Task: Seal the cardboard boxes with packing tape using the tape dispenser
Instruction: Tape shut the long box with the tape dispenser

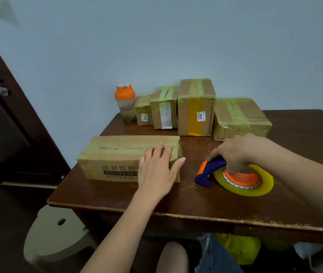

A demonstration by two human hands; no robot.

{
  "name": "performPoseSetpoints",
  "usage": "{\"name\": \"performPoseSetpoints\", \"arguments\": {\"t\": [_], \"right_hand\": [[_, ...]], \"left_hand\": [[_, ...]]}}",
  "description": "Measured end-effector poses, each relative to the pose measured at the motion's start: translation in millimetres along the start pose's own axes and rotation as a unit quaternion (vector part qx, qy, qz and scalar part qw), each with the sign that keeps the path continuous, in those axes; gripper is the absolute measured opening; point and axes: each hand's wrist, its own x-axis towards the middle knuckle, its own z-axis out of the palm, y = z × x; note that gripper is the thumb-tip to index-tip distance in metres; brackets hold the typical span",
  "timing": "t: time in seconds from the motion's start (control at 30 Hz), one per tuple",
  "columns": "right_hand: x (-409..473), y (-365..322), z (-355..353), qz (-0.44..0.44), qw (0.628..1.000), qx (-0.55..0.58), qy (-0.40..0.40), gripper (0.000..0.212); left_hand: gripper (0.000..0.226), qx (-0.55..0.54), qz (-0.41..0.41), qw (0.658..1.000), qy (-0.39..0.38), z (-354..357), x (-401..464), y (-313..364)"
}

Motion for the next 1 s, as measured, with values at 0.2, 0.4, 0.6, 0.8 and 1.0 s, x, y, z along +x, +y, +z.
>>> {"name": "performPoseSetpoints", "arguments": {"t": [0.2,0.4,0.6,0.8,1.0], "right_hand": [[-7,4,6,-0.029,0.991,0.062,0.118,0.101],[29,-48,10,-0.031,0.777,0.569,0.267,0.046],[73,-83,20,0.121,0.528,0.837,0.074,0.045],[90,-88,23,0.125,0.514,0.839,0.127,0.037],[94,-90,29,0.115,0.546,0.799,0.222,0.029]], "left_hand": [[0.064,-0.043,-0.008,0.999,0.022,-20,-15,3],[0.053,-0.071,-0.095,0.978,0.171,-48,-2,-63],[0.077,0.047,-0.175,0.983,-0.016,-50,13,-132],[0.082,0.089,-0.187,0.974,-0.087,-48,15,-130],[0.083,0.101,-0.189,0.973,-0.083,-45,16,-131]]}}
